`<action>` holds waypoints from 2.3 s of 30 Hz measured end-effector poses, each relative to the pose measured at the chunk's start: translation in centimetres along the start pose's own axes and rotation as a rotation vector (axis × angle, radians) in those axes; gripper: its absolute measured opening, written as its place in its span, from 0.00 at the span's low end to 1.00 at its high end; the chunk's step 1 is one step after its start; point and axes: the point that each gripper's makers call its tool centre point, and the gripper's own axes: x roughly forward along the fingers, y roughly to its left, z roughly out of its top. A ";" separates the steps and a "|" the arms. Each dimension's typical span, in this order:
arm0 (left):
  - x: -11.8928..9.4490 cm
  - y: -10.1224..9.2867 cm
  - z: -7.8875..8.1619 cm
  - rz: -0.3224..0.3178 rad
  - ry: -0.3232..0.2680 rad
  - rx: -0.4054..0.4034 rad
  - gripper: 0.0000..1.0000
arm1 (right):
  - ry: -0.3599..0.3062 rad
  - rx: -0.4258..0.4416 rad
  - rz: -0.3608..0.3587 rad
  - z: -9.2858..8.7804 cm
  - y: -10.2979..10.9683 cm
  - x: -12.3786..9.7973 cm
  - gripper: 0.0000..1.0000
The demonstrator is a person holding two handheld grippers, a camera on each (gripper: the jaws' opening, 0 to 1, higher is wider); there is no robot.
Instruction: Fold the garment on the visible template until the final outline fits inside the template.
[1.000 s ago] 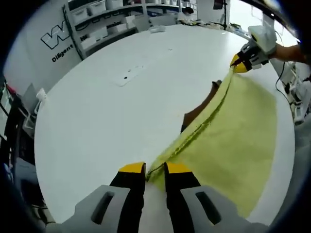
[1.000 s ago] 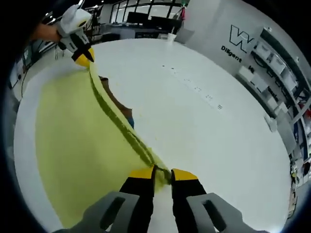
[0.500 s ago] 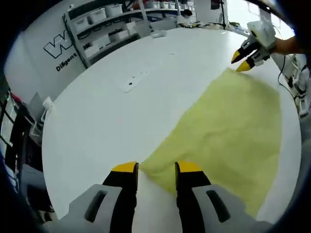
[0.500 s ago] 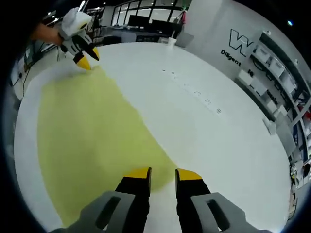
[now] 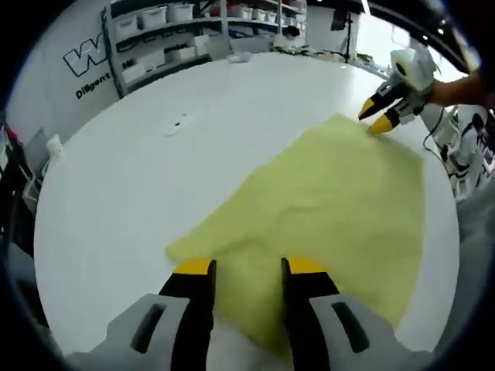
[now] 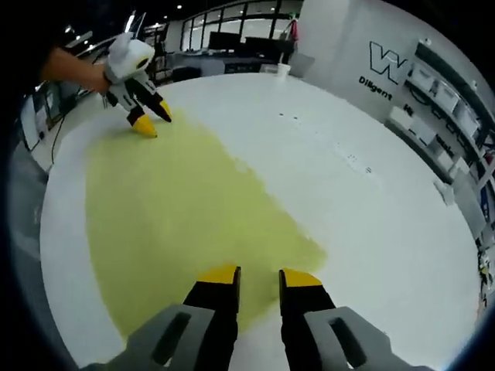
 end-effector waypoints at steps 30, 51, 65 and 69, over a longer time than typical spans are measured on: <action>-4.0 -7.5 -3.5 -0.165 -0.032 0.078 0.42 | -0.063 0.134 0.109 -1.4 6.5 -2.9 0.37; -6.5 -10.1 -6.4 -0.162 -0.052 0.102 0.36 | -0.063 0.050 0.138 -3.5 9.2 -4.8 0.36; -6.1 -10.2 -7.1 -0.112 -0.044 0.085 0.37 | -0.047 0.021 0.100 -4.3 8.4 -4.2 0.42; -5.9 -10.1 -6.9 -0.098 -0.040 0.083 0.37 | -0.035 0.050 0.085 -4.5 7.3 -4.0 0.52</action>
